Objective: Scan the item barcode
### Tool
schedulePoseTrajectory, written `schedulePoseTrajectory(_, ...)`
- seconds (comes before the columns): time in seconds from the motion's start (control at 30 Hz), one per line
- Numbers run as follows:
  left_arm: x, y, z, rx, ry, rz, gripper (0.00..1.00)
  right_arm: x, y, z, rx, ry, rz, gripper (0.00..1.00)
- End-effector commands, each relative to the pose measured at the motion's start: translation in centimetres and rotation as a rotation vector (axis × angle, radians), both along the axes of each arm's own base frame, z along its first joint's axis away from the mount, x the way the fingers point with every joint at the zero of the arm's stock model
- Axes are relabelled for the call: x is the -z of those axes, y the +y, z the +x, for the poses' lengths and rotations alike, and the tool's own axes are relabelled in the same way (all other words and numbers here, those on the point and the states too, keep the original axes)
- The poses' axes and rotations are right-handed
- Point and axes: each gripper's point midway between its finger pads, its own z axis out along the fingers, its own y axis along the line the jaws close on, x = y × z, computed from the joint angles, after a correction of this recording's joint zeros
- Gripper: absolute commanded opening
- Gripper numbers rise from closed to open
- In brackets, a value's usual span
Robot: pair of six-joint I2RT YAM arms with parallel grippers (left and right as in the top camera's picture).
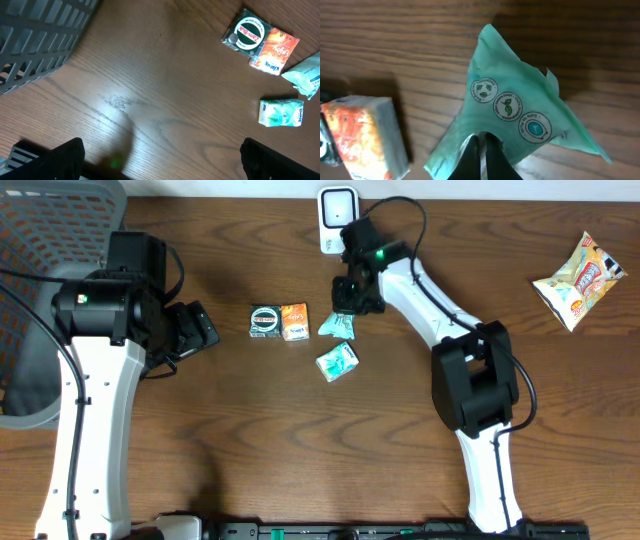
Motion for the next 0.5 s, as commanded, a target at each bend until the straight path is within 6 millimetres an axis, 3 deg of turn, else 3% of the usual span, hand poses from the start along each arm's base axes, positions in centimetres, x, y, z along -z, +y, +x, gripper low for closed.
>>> schedulePoseTrajectory(0.0, 0.1, 0.1, -0.1, -0.011, 0.01, 0.004, 0.97, 1.8, -2.4, -1.4, 0.052, 0.036, -0.114, 0.01)
schedulePoseTrajectory(0.07, 0.1, 0.1, -0.1, -0.011, 0.01, 0.004, 0.97, 1.7, -4.0, -1.5, 0.077, 0.048, -0.162, 0.01)
schedulePoseTrajectory(0.17, 0.1, 0.1, -0.1, -0.011, 0.01, 0.004, 0.98, 0.2, -6.2, -1.2, 0.092, 0.046, -0.208, 0.01)
schedulePoseTrajectory(0.27, 0.1, 0.1, -0.1, -0.011, 0.01, 0.004, 0.98, -3.6, -9.3, -0.3, 0.102, 0.008, -0.283, 0.01)
schedulePoseTrajectory(0.37, 0.1, 0.1, -0.1, -0.011, 0.01, 0.004, 0.98, -7.3, -10.5, 0.4, 0.05, -0.037, -0.288, 0.01)
schedulePoseTrajectory(0.47, 0.1, 0.1, -0.1, -0.011, 0.01, 0.004, 0.98, -9.9, -10.9, 0.4, 0.013, -0.065, -0.292, 0.12)
